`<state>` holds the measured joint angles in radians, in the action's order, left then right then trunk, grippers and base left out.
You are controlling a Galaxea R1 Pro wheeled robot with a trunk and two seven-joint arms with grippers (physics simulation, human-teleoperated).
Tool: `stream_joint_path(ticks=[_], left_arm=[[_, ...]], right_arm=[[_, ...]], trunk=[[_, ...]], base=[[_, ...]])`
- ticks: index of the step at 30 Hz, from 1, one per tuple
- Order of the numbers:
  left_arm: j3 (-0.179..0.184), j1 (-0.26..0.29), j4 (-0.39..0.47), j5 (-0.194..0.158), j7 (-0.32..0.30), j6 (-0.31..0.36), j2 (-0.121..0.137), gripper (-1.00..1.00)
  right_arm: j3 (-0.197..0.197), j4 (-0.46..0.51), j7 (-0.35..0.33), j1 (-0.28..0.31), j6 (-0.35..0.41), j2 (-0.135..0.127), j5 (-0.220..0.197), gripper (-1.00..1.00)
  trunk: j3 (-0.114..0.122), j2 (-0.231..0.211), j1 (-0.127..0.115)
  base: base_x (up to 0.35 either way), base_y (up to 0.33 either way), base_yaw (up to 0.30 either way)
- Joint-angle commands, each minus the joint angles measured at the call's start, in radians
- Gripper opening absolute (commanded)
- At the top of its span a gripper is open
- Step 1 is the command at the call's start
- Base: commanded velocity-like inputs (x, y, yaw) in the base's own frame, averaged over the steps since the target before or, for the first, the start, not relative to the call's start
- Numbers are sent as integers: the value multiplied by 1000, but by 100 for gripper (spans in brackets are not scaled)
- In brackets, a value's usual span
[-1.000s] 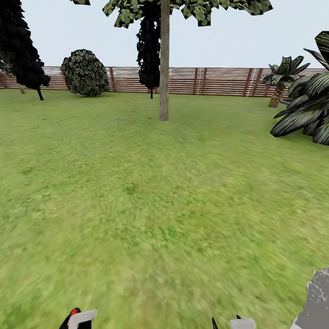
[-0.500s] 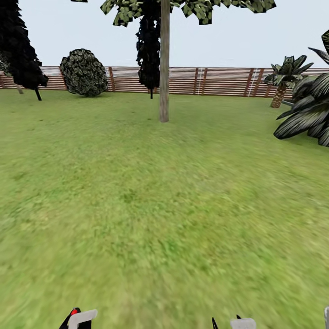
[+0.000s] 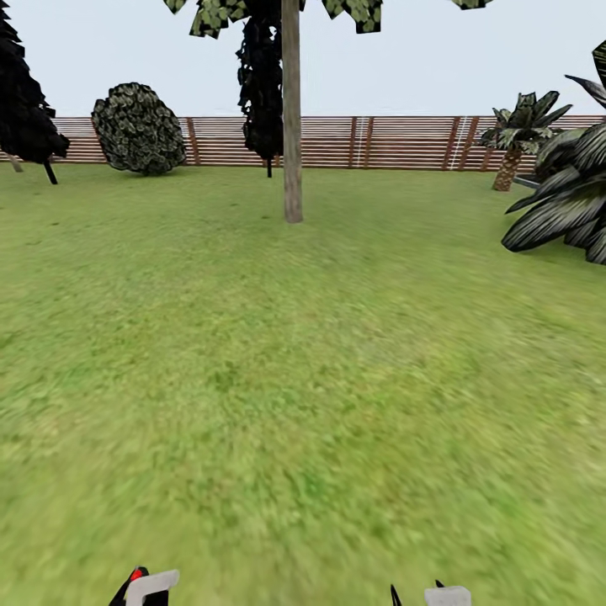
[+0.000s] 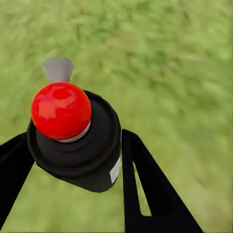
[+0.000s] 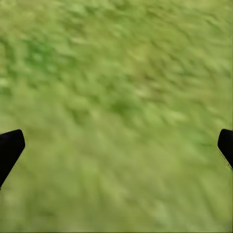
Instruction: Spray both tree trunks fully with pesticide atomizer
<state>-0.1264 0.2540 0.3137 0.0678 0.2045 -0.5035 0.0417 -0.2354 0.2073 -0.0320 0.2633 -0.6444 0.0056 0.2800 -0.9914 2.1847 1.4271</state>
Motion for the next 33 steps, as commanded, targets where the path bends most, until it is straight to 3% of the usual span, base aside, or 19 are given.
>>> stream_joint_path(ticks=[1, 33], left_arm=[[-2, 1, -1, 7, 4, -3, 0, -100], [-2, 1, -1, 7, 4, -3, 0, -100]], right_arm=[[-8, 0, -3, 1, -3, 1, 7, 100], [-8, 0, -3, 1, -3, 1, 7, 100]], trunk=[[-1, 0, 0], [-1, 0, 0]], base=[[338, 0, -2], [338, 0, 0]])
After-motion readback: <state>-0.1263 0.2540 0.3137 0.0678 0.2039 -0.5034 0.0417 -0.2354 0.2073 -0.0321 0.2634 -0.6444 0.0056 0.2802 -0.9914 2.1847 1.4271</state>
